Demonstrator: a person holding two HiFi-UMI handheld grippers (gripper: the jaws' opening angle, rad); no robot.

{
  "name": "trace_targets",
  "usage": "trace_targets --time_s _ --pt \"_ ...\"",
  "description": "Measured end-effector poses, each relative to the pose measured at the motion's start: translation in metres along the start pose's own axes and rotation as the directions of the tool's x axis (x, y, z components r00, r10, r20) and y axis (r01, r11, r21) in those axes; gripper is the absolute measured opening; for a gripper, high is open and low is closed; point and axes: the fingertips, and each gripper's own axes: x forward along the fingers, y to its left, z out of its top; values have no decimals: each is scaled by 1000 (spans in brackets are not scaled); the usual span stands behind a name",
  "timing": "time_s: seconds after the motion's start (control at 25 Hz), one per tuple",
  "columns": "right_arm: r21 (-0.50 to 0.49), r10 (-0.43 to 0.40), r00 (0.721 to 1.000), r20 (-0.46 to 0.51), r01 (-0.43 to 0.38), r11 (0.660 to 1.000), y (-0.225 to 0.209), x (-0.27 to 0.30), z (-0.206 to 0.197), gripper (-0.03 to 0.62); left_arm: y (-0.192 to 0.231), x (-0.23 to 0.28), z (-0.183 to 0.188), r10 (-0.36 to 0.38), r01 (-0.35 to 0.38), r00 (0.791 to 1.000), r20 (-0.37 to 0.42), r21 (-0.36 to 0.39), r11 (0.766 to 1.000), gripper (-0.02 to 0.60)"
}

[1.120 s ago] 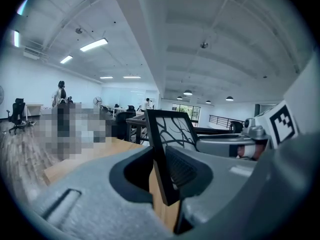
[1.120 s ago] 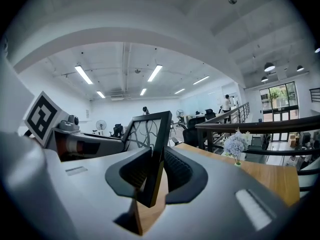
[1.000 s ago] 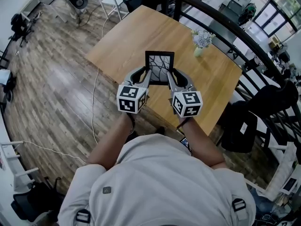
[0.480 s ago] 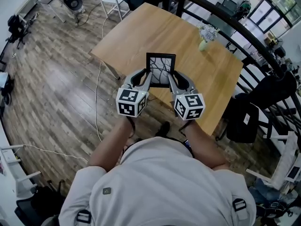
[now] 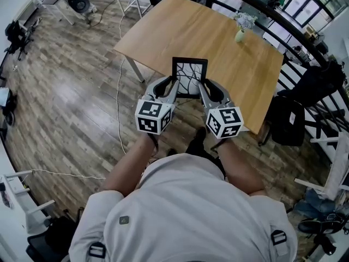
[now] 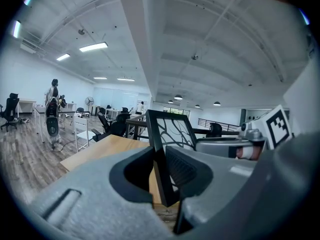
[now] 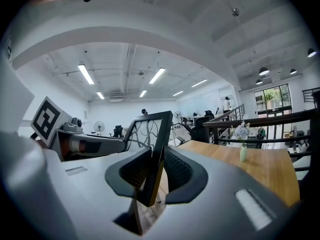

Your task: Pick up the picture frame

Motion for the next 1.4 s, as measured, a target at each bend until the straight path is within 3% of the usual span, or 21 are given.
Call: trace_targets --time_s 0.4,1.4 --pt "19 -32 999 -11 33 999 59 -51 -41 92 -18 -69 -45 -59 59 998 -18 1 998 81" --pt "25 -43 999 -12 43 999 68 -63 -47 91 -21 -79 -53 -71 71 997 -19 -22 997 78"
